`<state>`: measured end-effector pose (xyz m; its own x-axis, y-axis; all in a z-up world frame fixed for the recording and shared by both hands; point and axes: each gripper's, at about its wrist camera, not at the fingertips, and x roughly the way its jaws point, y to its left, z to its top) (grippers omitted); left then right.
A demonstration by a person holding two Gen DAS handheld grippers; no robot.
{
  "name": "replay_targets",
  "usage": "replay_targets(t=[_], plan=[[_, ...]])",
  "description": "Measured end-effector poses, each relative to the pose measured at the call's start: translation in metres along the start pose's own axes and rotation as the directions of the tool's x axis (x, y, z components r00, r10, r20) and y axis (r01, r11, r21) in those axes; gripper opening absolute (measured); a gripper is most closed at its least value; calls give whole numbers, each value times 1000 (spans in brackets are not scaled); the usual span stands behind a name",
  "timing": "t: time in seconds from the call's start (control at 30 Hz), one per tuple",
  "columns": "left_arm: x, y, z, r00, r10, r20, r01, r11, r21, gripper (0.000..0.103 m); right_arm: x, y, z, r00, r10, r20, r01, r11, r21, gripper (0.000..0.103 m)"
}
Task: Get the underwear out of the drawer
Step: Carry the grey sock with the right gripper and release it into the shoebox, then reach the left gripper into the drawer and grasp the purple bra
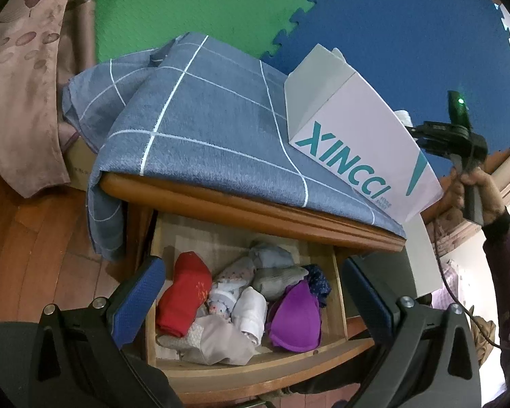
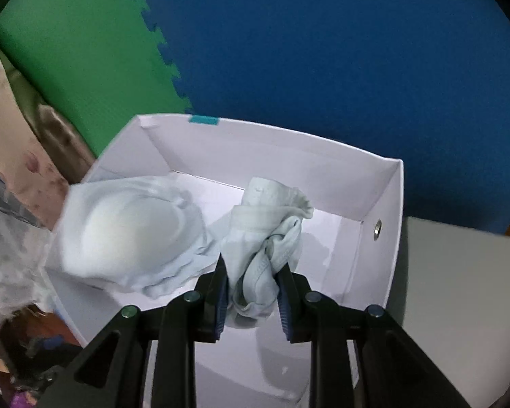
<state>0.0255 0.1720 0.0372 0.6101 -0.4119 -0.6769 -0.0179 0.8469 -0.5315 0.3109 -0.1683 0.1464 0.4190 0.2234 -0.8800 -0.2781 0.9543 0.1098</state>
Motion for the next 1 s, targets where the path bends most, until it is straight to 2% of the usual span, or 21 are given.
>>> replay_targets(t=[0.23,0.3,0.37,0.47,0.57,0.67,0.77,0.87,1.0], plan=[[2,0,1,1000,-5,-8,5,1000,-7,102,22,19,3,997,-80,-21,79,995,-61,27],[3,0,1,1000,-5,-12,5,1000,-8,102,18,25,4,996,-91,-3,91,993,-75,32],[3,-1,0,1000,-7,-15,7,1000,-8,102,9,25,-1,995,-92,33,95,992,-81,41],[3,-1,0,1000,-3,-14,3,1000,-8,102,-16,19,-12,990,-41,135,53,995,-89,46],[4,0,1,1000,-1,-15,1,1000,-12,102,-45,12,-25,969,64,240,-48,996,-68,46],[4,-1,1,1000,4,-15,-4,1000,-9,102,-82,12,-57,919,196,343,-169,980,-107,46],[5,-2,0,1000,7,-15,-7,1000,-3,102,-113,25,-116,880,290,376,-224,952,-210,46],[6,-3,0,1000,14,-17,-13,1000,2,102,-119,33,-170,877,340,339,-264,931,-252,46],[9,-6,0,999,31,-29,-31,999,15,102,-97,43,-247,919,296,262,-229,939,-256,46]])
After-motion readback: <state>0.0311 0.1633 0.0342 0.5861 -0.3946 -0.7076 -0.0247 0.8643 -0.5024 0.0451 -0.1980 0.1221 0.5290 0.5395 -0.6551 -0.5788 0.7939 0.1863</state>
